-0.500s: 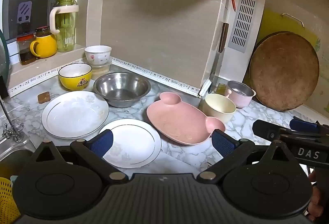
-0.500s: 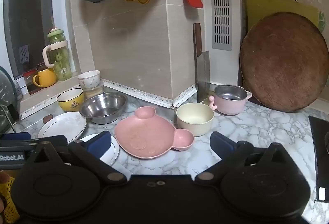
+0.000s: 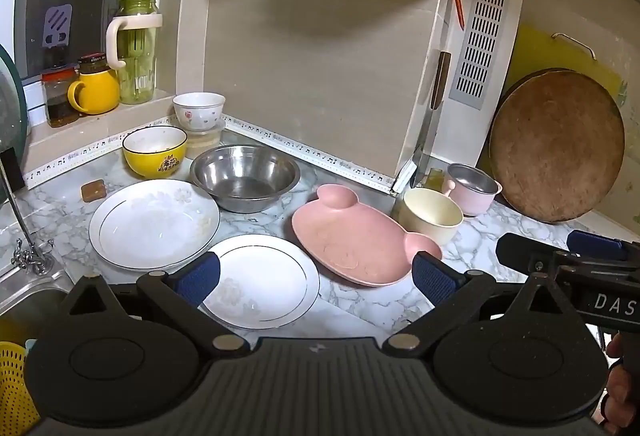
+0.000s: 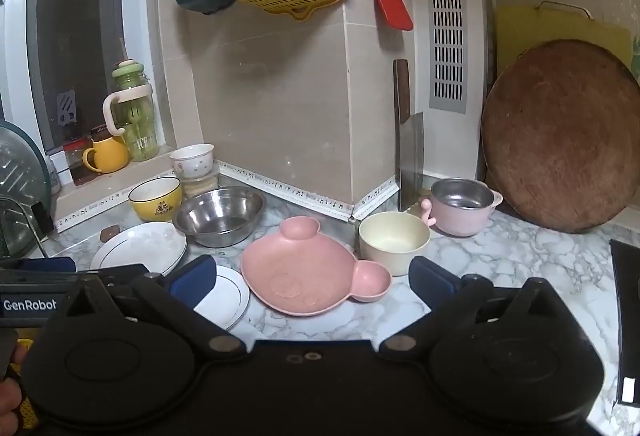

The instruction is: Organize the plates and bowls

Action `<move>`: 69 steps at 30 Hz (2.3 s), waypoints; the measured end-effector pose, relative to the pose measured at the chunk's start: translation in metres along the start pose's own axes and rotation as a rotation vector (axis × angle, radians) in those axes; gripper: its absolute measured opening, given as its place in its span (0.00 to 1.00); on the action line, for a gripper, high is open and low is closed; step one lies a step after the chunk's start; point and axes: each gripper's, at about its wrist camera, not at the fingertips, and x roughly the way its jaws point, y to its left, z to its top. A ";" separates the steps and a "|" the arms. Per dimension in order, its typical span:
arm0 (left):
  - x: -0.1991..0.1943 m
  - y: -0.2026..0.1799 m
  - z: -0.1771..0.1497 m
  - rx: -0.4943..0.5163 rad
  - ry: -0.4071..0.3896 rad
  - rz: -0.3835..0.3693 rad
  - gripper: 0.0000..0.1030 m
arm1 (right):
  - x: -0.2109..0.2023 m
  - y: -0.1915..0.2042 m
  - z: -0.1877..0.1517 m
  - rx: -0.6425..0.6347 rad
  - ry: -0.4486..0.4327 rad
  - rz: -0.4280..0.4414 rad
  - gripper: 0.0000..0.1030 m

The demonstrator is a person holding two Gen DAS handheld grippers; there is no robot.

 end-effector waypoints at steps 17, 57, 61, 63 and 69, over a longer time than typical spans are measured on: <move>-0.001 0.006 0.000 -0.030 0.018 -0.014 1.00 | -0.004 0.004 0.001 -0.001 0.002 -0.001 1.00; -0.001 0.009 -0.004 -0.016 0.049 -0.022 1.00 | -0.010 0.010 0.003 -0.008 0.021 -0.018 1.00; -0.001 0.011 -0.006 -0.020 0.058 -0.017 1.00 | -0.011 0.011 0.002 -0.004 0.027 -0.029 1.00; -0.003 0.012 -0.007 -0.017 0.055 -0.020 1.00 | -0.012 0.012 0.002 -0.004 0.028 -0.036 1.00; -0.008 0.014 -0.009 -0.016 0.066 -0.042 1.00 | -0.016 0.013 0.002 -0.004 0.022 -0.037 1.00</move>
